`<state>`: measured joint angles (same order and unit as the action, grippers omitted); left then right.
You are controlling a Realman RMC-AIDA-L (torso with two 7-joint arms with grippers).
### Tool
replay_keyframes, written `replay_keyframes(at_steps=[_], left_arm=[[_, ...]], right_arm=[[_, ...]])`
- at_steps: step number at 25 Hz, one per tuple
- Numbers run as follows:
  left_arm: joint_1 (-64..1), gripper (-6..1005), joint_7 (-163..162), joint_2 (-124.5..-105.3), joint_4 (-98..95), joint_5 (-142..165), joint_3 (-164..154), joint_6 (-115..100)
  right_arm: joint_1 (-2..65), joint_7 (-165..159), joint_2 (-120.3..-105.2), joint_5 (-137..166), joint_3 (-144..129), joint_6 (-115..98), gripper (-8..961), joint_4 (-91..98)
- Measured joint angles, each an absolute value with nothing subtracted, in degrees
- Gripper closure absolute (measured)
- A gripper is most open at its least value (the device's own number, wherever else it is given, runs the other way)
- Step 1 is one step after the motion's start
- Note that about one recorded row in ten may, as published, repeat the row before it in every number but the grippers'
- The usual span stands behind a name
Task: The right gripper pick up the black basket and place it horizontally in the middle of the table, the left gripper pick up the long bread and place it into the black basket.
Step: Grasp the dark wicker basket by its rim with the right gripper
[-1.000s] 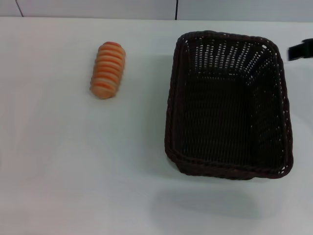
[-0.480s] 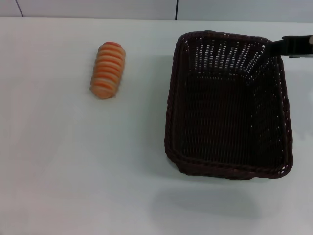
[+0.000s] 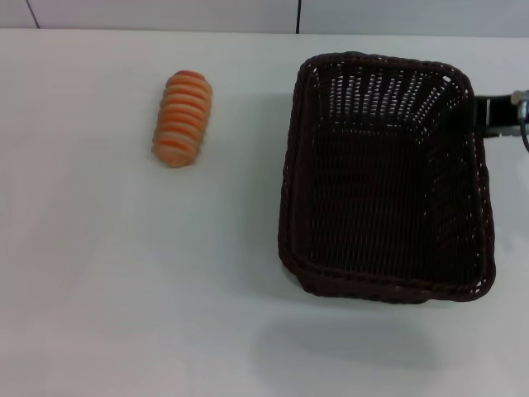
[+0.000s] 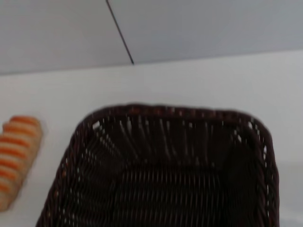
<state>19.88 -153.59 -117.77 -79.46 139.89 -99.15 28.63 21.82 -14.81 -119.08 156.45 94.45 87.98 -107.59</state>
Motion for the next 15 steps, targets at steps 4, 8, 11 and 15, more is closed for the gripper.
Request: replay_keyframes(at_steps=[4,8,11,15], left_arm=[[19.9,208,-153.7,-117.77,-79.3,139.9,-98.9,28.6],[19.8,209,-153.7,-117.79,-79.2,139.9,-98.8,28.5],[19.5,210,-153.6,-117.85,-78.9,139.9,-98.7,28.4],[19.4,211,-153.4,-117.86,-78.9,139.9,-98.7,28.2]], right_arm=[[21.8,-15.6,-119.12,156.4,93.8,90.7,390,-107.6],[21.7,-15.9,-119.13,156.0,93.3,91.9,390,-107.6],[21.6,-16.0,-119.03,155.7,93.1,92.7,390,-107.7],[21.2,-15.9,-119.01,155.6,93.1,93.6,390,-107.8]])
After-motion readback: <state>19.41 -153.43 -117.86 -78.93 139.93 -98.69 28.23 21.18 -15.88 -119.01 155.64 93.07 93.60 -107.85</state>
